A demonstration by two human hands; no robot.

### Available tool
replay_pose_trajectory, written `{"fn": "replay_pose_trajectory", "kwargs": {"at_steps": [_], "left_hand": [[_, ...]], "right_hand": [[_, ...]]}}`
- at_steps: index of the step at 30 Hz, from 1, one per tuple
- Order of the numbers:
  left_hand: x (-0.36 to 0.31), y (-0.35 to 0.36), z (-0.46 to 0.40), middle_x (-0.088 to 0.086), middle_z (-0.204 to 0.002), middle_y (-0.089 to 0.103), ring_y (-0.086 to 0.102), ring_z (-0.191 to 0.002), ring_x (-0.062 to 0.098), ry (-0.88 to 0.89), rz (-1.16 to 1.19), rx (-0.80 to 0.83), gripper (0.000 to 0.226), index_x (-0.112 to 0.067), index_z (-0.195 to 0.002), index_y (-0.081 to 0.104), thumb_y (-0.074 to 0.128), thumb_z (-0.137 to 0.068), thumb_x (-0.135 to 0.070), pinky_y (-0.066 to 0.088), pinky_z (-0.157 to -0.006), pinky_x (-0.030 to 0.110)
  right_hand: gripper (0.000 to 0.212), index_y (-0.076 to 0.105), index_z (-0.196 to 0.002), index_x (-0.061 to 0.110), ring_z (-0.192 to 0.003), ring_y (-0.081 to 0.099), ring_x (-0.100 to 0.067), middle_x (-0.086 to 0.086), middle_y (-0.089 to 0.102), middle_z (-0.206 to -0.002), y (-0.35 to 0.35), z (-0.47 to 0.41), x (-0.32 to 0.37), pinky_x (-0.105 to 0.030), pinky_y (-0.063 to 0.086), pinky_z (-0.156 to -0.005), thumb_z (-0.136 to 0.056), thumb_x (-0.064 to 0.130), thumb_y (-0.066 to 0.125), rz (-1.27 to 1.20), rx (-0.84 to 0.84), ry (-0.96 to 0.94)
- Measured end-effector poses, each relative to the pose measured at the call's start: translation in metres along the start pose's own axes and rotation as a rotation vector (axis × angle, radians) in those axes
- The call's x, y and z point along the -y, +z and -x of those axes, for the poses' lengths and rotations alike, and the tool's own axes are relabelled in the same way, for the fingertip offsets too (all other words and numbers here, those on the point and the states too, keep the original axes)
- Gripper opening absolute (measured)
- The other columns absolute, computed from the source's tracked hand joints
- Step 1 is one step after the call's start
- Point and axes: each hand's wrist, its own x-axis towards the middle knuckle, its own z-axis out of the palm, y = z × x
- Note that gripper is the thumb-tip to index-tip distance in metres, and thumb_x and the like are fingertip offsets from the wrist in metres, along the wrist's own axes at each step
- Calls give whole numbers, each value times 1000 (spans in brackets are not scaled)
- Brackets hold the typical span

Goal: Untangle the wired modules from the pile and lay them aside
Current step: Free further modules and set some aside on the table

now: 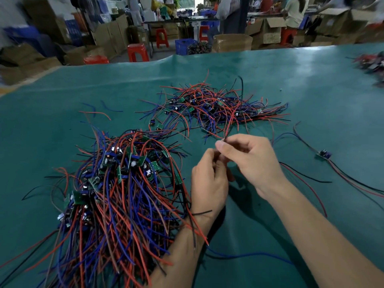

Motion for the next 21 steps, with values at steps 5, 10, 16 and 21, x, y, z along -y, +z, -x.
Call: {"fn": "replay_pose_trajectory", "kwargs": {"at_steps": [5,10,16,21], "left_hand": [[0,3,3,0,-54,61,59,-50,15,29,-53,89,20,-16,-80,57,51,-96,-27,53,-59,38],[0,1,1,-2,-54,61,63,-56,17,28,-103,73,26,-14,-79,58,51,-96,-31,52,-63,37],[-7,0,3,-9,-50,53,46,-46,0,-21,-84,45,35,-21,-65,48,55,-96,-6,33,-49,14],[-4,-1,0,2,-57,63,53,-50,7,-47,-55,36,20,-15,-79,58,55,-99,-14,46,-57,30]], "right_hand": [[12,76,-79,16,-58,47,-6,-14,71,-74,-24,-8,27,-23,37,-56,-89,21,77,-32,-312,-139],[17,74,-71,21,-50,51,-9,1,72,-66,-14,-9,107,-24,39,-51,-88,26,77,-195,-386,-360],[46,74,-73,5,-42,56,-13,-5,74,-64,57,-22,160,-20,37,-38,-92,47,71,30,240,-217],[52,64,-66,19,-81,66,-31,-10,69,-80,34,-48,100,-34,54,-75,-88,66,60,966,215,-128]]}}
